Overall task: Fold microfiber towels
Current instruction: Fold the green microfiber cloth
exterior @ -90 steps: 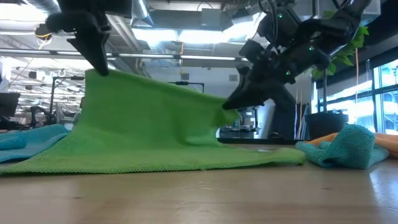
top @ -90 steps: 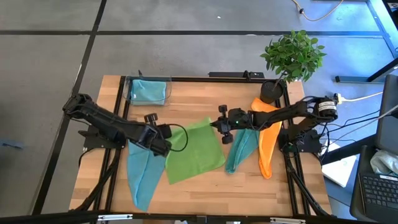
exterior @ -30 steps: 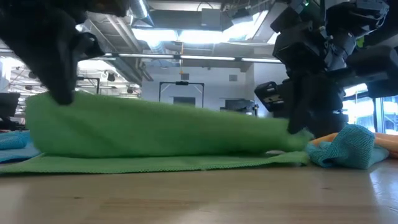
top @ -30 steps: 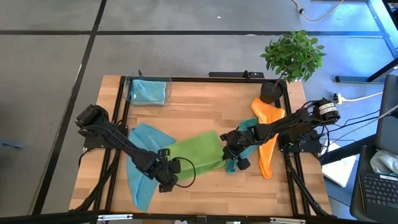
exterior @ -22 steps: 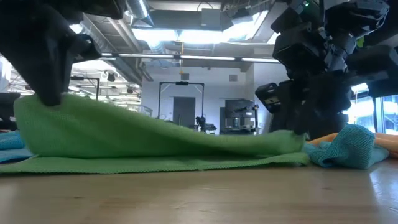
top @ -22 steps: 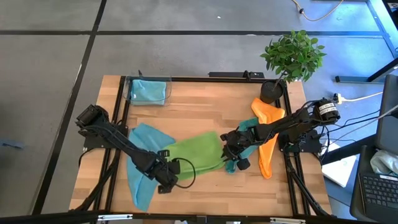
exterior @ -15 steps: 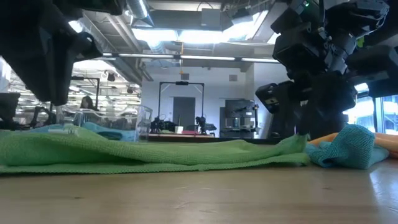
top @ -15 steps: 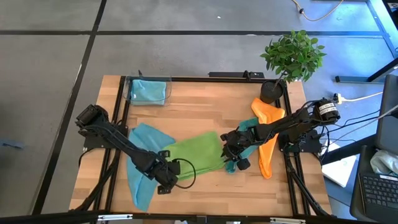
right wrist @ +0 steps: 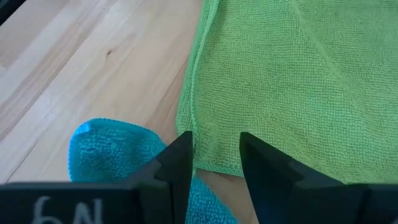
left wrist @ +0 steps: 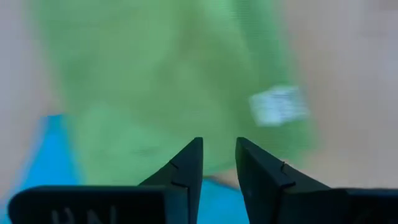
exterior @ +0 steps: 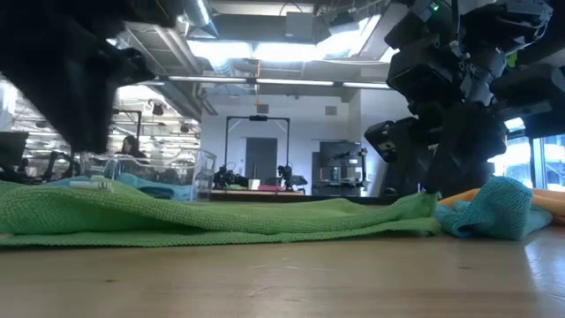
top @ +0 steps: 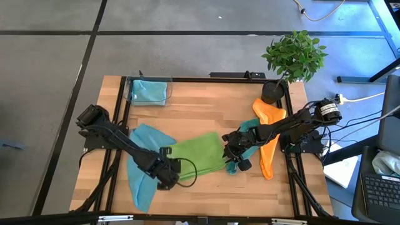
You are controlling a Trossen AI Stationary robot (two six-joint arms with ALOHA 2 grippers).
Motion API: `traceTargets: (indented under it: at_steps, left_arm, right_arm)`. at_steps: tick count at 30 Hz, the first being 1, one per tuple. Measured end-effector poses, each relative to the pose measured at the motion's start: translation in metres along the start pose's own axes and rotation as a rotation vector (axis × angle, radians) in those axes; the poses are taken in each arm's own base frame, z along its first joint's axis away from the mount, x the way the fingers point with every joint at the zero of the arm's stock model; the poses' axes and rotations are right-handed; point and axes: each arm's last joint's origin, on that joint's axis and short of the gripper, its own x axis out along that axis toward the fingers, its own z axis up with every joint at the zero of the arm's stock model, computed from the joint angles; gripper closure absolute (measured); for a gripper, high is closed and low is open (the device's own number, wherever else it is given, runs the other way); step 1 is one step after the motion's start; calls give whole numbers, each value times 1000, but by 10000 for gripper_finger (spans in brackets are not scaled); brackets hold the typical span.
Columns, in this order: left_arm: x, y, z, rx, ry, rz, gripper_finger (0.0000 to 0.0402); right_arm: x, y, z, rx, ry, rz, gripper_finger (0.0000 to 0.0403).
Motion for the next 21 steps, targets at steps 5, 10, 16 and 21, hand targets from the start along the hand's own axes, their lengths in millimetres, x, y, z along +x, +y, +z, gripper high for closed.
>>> traceTargets:
  at_steps: [5,10,16,21]
  left_arm:
    - [4,20,3,6,27,128,313]
    - [5,36,12,58,5,179,319]
    - [10,53,22,16,11,165,317]
    - [20,47,20,2,-49,129,318]
  right_arm:
    - [0,0,1,3,-9,-3,267]
    - [-5,-6,19,-53,-52,-129,267]
    - [-13,-21,57,-142,-157,-297,274]
    - [11,-42,41,-136,-118,-321,292]
